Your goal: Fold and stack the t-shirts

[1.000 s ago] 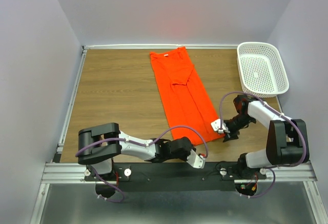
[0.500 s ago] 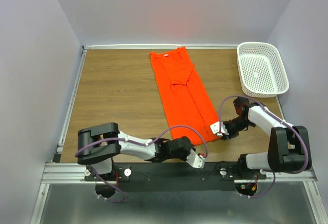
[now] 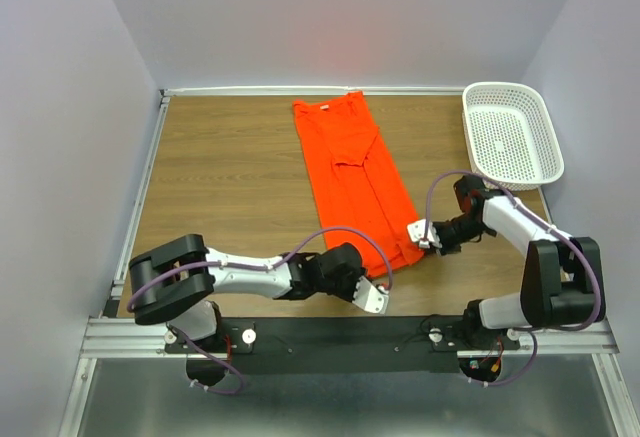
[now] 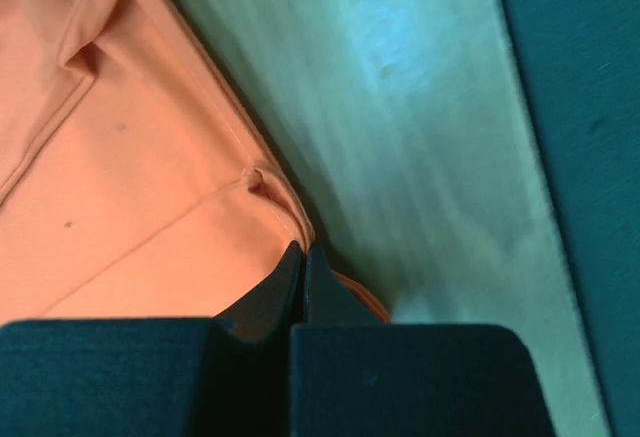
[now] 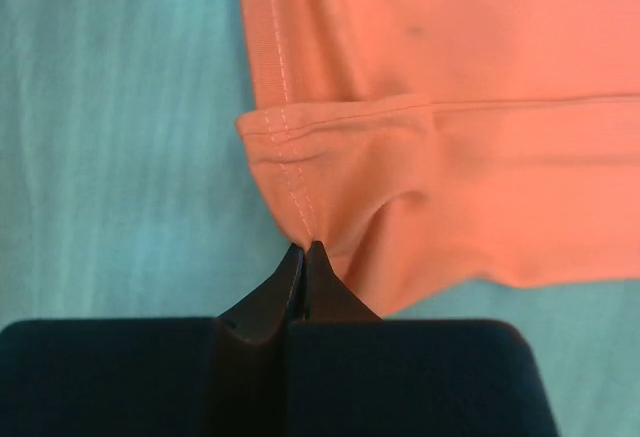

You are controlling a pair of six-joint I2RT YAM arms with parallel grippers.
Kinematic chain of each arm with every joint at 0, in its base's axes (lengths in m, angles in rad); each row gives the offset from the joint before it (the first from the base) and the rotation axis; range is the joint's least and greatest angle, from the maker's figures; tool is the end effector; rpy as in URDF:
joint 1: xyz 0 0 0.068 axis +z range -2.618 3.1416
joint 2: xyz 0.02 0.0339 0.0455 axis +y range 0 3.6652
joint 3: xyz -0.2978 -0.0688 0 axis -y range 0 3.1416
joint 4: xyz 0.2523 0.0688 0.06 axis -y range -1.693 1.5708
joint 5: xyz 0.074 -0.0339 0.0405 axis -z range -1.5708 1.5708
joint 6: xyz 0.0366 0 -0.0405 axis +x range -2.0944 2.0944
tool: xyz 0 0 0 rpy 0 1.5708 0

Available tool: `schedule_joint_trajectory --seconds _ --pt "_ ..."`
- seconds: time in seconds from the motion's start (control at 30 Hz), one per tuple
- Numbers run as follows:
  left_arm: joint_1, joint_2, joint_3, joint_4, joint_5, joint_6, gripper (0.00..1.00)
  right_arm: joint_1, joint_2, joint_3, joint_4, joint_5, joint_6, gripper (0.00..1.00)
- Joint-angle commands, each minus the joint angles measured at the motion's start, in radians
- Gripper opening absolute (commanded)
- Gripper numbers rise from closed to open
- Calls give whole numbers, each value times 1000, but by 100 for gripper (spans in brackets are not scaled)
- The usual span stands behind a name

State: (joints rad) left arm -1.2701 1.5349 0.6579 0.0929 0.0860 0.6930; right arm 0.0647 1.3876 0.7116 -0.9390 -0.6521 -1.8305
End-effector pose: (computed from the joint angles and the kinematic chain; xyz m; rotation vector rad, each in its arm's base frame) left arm 0.0844 -0.2827 0.1775 2.0053 1.2893 -0.3798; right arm 0.1937 0.0348 0.1923 -2.0999 1.5332 0.6026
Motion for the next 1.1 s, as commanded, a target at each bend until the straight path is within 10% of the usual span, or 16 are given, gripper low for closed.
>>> schedule_joint_trajectory --seconds 0.0,0.6,1.07 --pt "63 -47 25 -76 116 36 0 3 43 135 -69 -96 69 0" --pt "500 -36 221 -91 236 178 0 17 424 675 -115 -227 365 1" --pt "768 255 519 -174 330 244 0 80 904 1347 -75 -189 680 1"
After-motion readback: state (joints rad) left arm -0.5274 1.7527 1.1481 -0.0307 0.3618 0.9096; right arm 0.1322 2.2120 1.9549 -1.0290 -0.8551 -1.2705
